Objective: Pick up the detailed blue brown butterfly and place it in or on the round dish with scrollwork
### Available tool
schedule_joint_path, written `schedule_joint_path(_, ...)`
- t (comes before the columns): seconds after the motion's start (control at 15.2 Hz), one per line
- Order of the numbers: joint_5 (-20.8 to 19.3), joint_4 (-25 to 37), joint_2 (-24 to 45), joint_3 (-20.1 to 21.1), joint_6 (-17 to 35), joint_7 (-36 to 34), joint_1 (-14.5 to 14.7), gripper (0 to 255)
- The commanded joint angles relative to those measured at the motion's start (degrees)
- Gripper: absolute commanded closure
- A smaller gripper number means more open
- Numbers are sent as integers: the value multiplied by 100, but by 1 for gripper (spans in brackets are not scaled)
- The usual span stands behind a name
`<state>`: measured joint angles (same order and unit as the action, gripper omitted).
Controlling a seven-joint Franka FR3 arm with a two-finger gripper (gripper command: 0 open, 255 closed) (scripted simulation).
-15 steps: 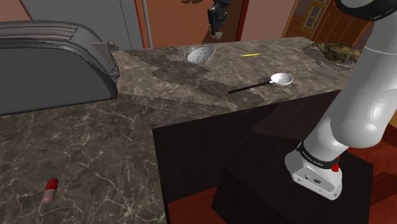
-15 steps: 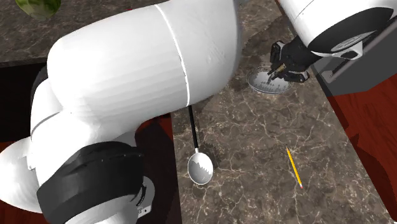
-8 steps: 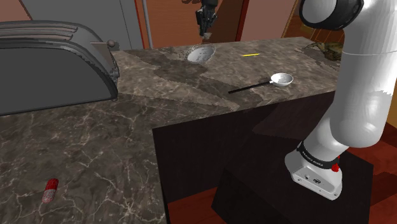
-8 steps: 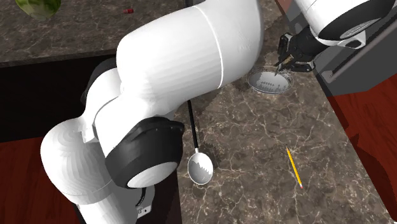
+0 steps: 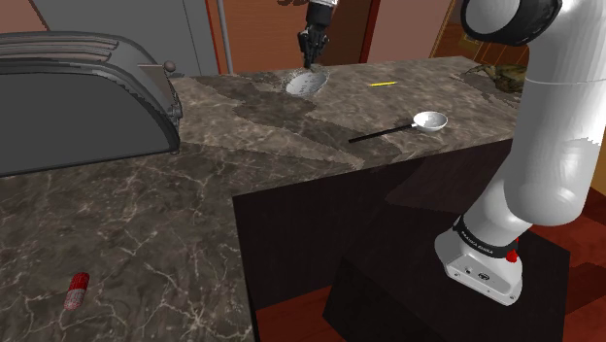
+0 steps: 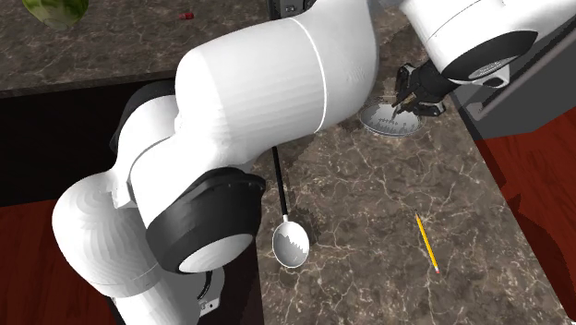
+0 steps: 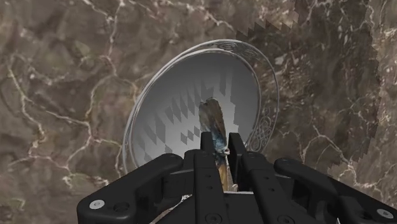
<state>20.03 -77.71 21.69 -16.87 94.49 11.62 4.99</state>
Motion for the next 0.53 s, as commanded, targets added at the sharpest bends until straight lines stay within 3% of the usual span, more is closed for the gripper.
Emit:
schedule_joint_path(0.0, 3, -179, -10, 3, 168, 40, 18, 255)
schedule_joint_path(0.46, 7, -293, -12, 5, 276, 66, 29, 255)
